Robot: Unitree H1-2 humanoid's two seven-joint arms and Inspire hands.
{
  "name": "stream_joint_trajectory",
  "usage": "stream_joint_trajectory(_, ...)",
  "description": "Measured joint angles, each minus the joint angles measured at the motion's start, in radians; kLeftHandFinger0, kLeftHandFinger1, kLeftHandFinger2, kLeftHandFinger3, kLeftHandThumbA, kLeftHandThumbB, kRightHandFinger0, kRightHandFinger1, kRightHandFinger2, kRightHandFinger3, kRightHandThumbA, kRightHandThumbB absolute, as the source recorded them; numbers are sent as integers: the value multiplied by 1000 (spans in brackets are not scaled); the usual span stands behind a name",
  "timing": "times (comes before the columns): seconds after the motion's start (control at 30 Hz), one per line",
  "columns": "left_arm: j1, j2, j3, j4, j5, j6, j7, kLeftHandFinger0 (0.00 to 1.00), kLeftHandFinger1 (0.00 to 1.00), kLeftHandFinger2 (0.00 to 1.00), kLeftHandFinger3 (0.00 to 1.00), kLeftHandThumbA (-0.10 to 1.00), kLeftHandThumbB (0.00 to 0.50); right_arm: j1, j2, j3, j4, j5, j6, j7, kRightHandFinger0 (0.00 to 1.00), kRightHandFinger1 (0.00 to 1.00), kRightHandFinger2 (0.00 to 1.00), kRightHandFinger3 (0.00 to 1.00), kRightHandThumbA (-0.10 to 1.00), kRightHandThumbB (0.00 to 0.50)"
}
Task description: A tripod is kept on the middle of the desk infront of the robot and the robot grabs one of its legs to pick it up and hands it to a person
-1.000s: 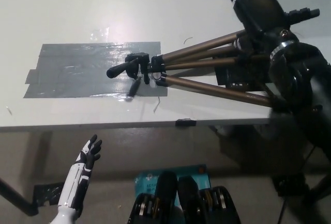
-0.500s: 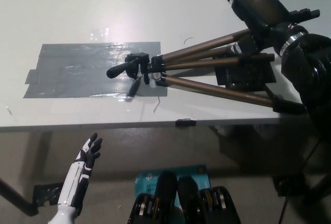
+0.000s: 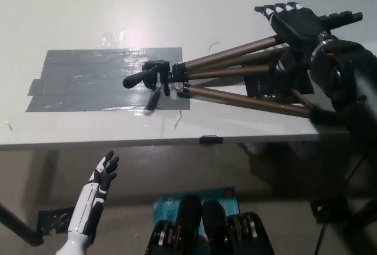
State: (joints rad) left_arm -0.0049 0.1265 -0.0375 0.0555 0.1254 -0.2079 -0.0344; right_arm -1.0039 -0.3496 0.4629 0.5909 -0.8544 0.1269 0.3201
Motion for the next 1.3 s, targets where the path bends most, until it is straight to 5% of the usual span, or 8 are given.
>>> stream_joint_trajectory(0.1, -2, 2, -1, -2, 0, 1, 0, 1000, 1000, 1000, 1000, 1000, 120, -13, 13, 12, 48, -11, -6, -41, 1000, 1000, 1000, 1000, 792, 500)
stream_joint_trajectory(0.2, -2, 1, -1, -1, 0, 4, 0, 1000, 1000, 1000, 1000, 1000, 119, -8, 26, 13, 79, -15, -15, -85, 910, 836, 837, 915, 420, 366)
stream_joint_trajectory(0.27, -2, 0, -1, 0, 0, 4, 0, 1000, 1000, 1000, 1000, 1000, 113, -4, 35, 13, 97, -17, -22, -120, 130, 276, 444, 557, -56, 177)
stream_joint_trajectory(0.3, -2, 0, -1, 1, 0, 4, 0, 1000, 1000, 1000, 1000, 1000, 101, -4, 37, 13, 104, -17, -26, -133, 5, 94, 365, 376, -98, 171)
stream_joint_trajectory(0.4, -2, 0, -1, 6, 0, 5, 0, 1000, 1000, 1000, 1000, 1000, 114, -3, 44, 14, 123, -19, -42, -178, 0, 319, 719, 568, -100, 204)
stream_joint_trajectory(0.53, -2, 0, -1, 9, 0, 5, 0, 1000, 1000, 1000, 1000, 1000, 118, -1, 55, 14, 149, -21, -66, -243, 0, 367, 765, 835, -100, 193)
stream_joint_trajectory(1.1, -2, 0, -1, 10, -1, 7, 0, 951, 1000, 1000, 1000, 1000, 64, 25, 76, 14, 204, -36, -156, -472, 0, 392, 754, 694, -100, 172)
stream_joint_trajectory(1.3, -2, 0, -2, 10, -1, 7, 0, 916, 1000, 1000, 1000, 1000, 63, 34, 95, 12, 220, -36, -189, -551, 18, 447, 834, 867, -100, 154)
